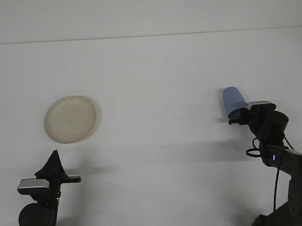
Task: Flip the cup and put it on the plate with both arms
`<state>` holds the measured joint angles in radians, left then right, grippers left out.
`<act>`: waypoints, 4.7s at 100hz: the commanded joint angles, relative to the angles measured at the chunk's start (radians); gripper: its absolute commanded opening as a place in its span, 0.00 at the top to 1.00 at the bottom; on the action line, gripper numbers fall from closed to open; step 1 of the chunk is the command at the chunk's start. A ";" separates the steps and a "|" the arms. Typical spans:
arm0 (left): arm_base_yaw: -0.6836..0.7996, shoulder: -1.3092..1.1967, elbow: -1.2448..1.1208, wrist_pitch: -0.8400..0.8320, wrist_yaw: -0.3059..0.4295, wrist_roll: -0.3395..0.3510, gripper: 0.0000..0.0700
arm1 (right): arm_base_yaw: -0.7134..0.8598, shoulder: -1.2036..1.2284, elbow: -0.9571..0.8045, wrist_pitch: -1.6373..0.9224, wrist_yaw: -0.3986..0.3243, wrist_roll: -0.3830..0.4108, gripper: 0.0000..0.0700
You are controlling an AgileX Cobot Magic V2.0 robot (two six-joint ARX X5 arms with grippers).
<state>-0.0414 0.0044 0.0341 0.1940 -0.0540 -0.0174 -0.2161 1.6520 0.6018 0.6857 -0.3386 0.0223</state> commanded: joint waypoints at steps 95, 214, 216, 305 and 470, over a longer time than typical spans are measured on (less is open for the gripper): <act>0.000 -0.001 -0.020 0.011 0.002 -0.006 0.98 | 0.133 -0.793 0.163 -1.012 0.242 0.041 0.99; 0.000 -0.001 -0.020 0.011 0.002 -0.006 0.98 | 0.814 -0.025 0.966 -1.892 0.294 0.150 0.99; 0.000 -0.001 -0.020 0.011 0.002 -0.006 0.98 | 0.821 -0.007 0.980 -1.903 0.294 0.143 0.99; 0.000 -0.001 -0.020 0.011 0.002 -0.006 0.98 | 0.885 0.218 1.054 -1.918 0.313 0.101 0.97; 0.000 -0.001 -0.020 0.011 0.002 -0.006 0.98 | 0.332 -0.182 1.173 -1.979 0.309 -0.065 0.30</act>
<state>-0.0414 0.0044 0.0341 0.1940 -0.0540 -0.0174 0.1341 1.4940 1.7927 -1.3182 -0.0261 -0.0303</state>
